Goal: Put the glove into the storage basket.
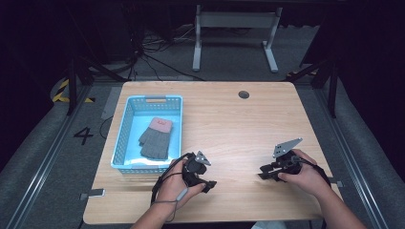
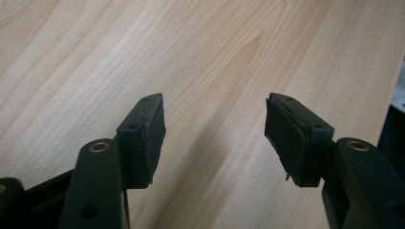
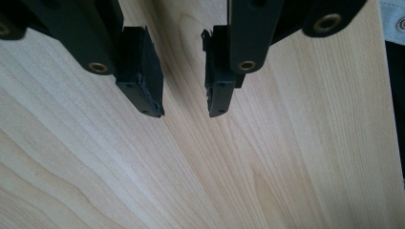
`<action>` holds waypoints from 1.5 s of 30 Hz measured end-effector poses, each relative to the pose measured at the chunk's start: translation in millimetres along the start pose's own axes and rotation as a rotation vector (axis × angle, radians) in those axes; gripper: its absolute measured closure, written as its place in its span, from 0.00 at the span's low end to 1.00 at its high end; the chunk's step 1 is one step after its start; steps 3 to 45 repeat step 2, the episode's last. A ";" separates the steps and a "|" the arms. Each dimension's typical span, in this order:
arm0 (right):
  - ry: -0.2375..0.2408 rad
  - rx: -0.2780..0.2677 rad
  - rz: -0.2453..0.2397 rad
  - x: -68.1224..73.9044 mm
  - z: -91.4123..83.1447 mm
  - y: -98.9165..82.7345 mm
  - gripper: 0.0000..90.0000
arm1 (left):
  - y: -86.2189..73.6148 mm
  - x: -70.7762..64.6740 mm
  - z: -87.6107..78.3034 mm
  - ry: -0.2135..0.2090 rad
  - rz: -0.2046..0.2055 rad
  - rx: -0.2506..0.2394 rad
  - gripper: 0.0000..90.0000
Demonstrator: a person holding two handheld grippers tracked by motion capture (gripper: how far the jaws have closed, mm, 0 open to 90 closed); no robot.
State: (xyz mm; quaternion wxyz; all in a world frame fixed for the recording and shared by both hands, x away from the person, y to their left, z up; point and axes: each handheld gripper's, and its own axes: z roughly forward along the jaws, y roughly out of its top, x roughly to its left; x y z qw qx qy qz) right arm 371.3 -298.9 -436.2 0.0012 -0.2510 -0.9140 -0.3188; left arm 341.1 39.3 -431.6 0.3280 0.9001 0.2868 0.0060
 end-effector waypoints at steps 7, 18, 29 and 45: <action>-0.009 -0.005 -0.005 -0.9 0.0 1.2 0.75 | -0.6 -0.5 -1.1 0.002 0.003 -0.012 0.43; -0.009 -0.005 -0.005 -0.9 0.0 1.2 0.75 | -0.6 -0.5 -1.1 0.002 0.003 -0.012 0.43; -0.009 -0.005 -0.005 -0.9 0.0 1.2 0.75 | -0.6 -0.5 -1.1 0.002 0.003 -0.012 0.43; -0.009 -0.005 -0.005 -0.9 0.0 1.2 0.75 | -0.6 -0.5 -1.1 0.002 0.003 -0.012 0.43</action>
